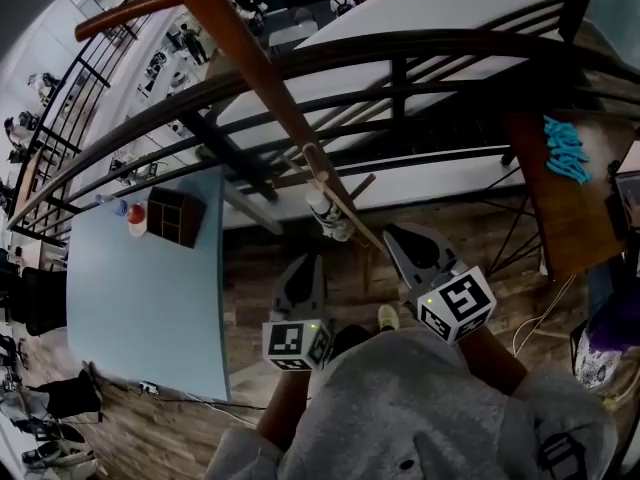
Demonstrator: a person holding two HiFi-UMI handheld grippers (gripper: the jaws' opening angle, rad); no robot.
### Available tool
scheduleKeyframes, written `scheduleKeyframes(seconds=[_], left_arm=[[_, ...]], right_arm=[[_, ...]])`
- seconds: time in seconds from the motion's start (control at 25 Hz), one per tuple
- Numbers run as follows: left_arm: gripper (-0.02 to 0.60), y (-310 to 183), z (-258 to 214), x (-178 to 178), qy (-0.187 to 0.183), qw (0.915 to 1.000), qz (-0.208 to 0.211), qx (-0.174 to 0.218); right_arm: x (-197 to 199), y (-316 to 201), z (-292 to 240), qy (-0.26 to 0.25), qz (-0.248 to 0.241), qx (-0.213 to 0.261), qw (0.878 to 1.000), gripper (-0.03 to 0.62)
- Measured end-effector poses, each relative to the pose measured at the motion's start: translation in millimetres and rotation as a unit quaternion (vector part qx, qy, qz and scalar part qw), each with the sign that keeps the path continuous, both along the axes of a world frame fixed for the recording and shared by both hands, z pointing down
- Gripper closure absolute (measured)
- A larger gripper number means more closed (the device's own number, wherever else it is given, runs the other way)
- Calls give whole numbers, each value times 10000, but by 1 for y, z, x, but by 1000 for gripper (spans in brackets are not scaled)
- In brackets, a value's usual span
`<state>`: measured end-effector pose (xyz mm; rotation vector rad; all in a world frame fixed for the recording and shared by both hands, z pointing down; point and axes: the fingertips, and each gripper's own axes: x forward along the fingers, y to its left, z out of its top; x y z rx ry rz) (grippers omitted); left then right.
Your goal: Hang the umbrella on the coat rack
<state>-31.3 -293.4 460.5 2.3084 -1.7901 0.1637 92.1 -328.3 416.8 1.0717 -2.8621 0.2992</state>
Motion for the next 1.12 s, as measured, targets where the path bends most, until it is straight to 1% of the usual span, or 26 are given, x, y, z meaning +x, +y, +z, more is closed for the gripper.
scheduleKeyframes(seconds=[0.04,0.2,0.28,0.4,0.52,0.64,0.84,1.0,1.12], left_arm=[[553,0,-2,-1,-2,10000,-8,-15],[563,3,-10,-4,-269,9996,-57,-63],[565,9,-15,-8,-310,9995,-63,-63],[565,24,-20,-13,-256,9996,-20,-70],[565,44,-22,-22,-296,9995,21,-72],[565,61,-18,-33,-304,9995,22,-123],[565,92,-21,-47,-157,9998,52,-112],[565,120,-19,-56,-125,9997,65,-187],[565,139,-18,-62,-47,9998,121,-169]], right_arm=[[-1,1,-1,-4,20,18,10000,565],[-6,11,-4,57,68,52,9999,565],[-11,18,-5,94,91,65,9999,565],[-17,31,-9,90,158,68,9998,565],[-26,47,-11,71,222,68,9997,565],[-38,60,-9,-8,236,-54,9997,565],[-52,94,-12,-184,208,-119,9995,566],[-64,125,-14,-78,179,-17,9998,566],[-70,148,-15,31,238,92,9997,566]])
